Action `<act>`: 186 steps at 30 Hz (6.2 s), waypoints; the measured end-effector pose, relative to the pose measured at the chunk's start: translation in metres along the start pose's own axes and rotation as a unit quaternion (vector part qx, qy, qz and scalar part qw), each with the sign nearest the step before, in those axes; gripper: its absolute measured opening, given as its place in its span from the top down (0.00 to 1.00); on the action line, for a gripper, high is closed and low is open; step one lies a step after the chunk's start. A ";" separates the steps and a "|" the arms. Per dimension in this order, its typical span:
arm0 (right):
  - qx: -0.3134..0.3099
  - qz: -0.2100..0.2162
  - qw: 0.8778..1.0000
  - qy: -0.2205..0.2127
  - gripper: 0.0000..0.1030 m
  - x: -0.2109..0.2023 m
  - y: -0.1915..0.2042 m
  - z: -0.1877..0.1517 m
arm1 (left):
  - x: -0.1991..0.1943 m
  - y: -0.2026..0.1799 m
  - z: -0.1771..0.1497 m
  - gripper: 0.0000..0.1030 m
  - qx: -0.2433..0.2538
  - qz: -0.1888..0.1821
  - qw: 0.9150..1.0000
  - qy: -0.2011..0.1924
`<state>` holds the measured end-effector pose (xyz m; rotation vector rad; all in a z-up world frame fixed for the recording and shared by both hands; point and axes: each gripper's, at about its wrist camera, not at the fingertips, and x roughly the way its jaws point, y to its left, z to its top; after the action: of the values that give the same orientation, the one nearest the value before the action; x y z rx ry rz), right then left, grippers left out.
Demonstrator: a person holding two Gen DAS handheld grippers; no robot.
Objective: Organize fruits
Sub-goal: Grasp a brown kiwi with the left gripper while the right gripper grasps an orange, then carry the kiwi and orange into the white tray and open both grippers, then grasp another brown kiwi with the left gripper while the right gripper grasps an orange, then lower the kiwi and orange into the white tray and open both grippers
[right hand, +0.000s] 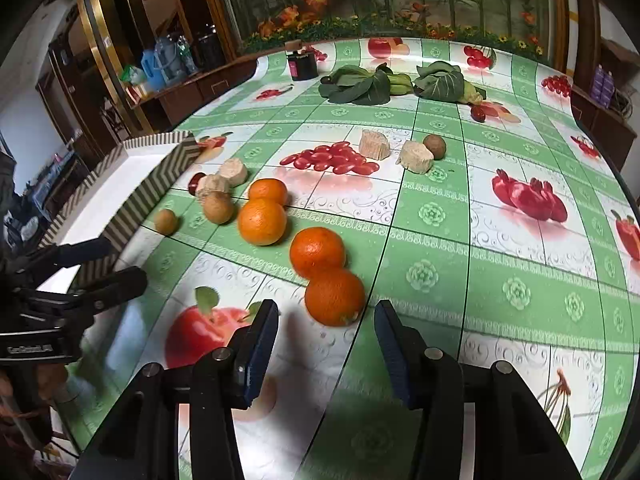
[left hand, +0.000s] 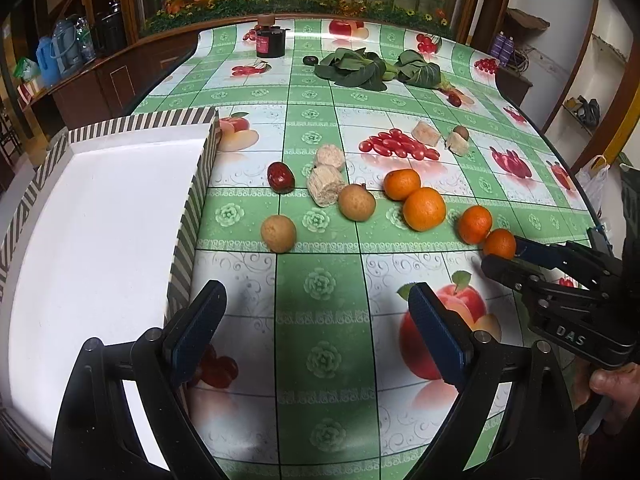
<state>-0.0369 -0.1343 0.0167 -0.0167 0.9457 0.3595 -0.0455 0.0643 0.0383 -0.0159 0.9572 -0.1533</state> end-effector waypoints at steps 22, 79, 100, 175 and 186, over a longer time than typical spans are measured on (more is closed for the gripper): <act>-0.004 0.047 0.999 -0.018 0.70 -0.009 0.007 0.009 | 0.046 0.015 0.028 0.32 0.009 0.030 0.998 0.049; -0.155 0.130 0.978 0.049 0.70 0.097 0.226 0.105 | 0.000 0.190 0.016 0.77 -0.132 0.131 0.982 0.029; -0.110 0.161 0.981 -0.008 0.55 0.041 0.186 0.088 | -0.026 0.154 0.011 0.56 -0.115 0.086 0.989 -0.015; 0.011 0.079 0.996 -0.029 0.70 0.011 -0.002 0.034 | 0.034 -0.002 0.040 0.76 -0.033 -0.026 0.999 0.005; -0.034 0.137 0.989 -0.036 0.70 0.006 0.075 0.058 | -0.028 0.069 0.027 0.76 -0.058 0.023 0.998 -0.029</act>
<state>-0.0110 -0.0524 0.0572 0.0636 0.8649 0.6428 -0.0309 0.1351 0.0714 -0.1039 0.9076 -0.0547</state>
